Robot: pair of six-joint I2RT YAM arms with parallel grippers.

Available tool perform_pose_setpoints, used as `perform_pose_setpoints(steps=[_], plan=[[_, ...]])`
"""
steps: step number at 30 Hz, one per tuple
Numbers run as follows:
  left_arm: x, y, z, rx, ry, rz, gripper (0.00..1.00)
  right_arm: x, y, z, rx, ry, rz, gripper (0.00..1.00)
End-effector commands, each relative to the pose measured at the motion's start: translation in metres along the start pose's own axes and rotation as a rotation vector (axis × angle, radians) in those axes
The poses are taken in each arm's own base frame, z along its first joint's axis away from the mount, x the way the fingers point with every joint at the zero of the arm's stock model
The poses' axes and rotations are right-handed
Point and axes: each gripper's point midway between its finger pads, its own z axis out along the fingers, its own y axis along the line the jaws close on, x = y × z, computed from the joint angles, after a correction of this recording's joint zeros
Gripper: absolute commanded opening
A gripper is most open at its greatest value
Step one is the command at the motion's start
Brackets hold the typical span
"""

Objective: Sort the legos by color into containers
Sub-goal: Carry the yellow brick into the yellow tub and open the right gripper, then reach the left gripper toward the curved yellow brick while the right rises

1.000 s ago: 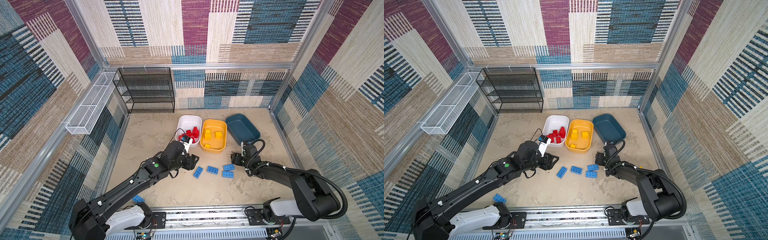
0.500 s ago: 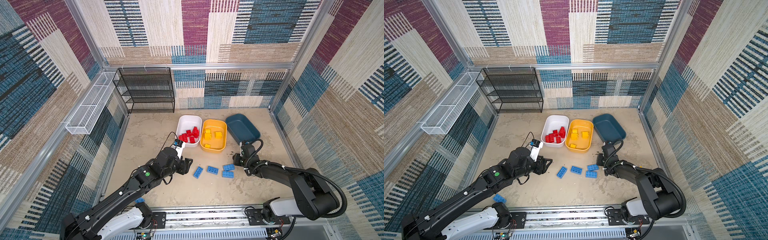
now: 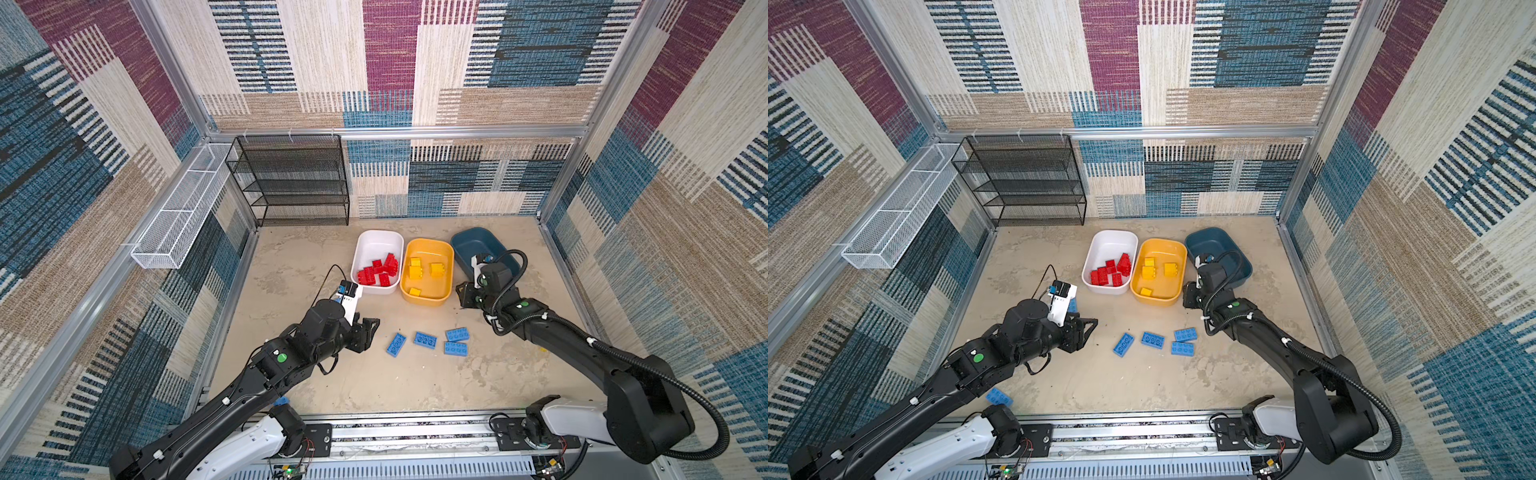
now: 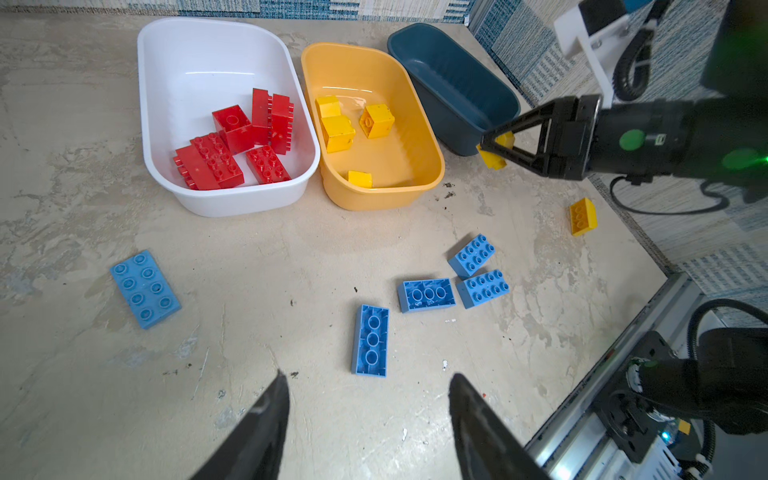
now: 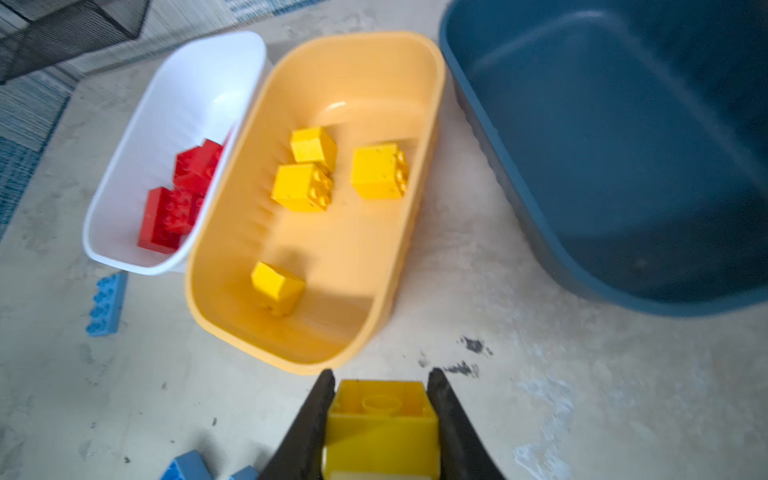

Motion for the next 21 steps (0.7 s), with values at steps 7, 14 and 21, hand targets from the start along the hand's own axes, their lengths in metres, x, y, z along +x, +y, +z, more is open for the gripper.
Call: perform_pose_setpoints(steps=[7,14,21], plan=[[0.013,0.010,-0.008,-0.029,0.010,-0.022,0.62,-0.029,0.047,0.045,-0.142,0.082,-0.048,0.36],[0.011,0.006,-0.004,-0.009,0.001,-0.028,0.63,-0.053,0.063,0.071,-0.173,0.080,-0.049,0.42],[-0.001,-0.016,0.021,0.066,0.015,0.022,0.64,-0.095,0.076,0.050,-0.179,-0.016,-0.063,0.80]])
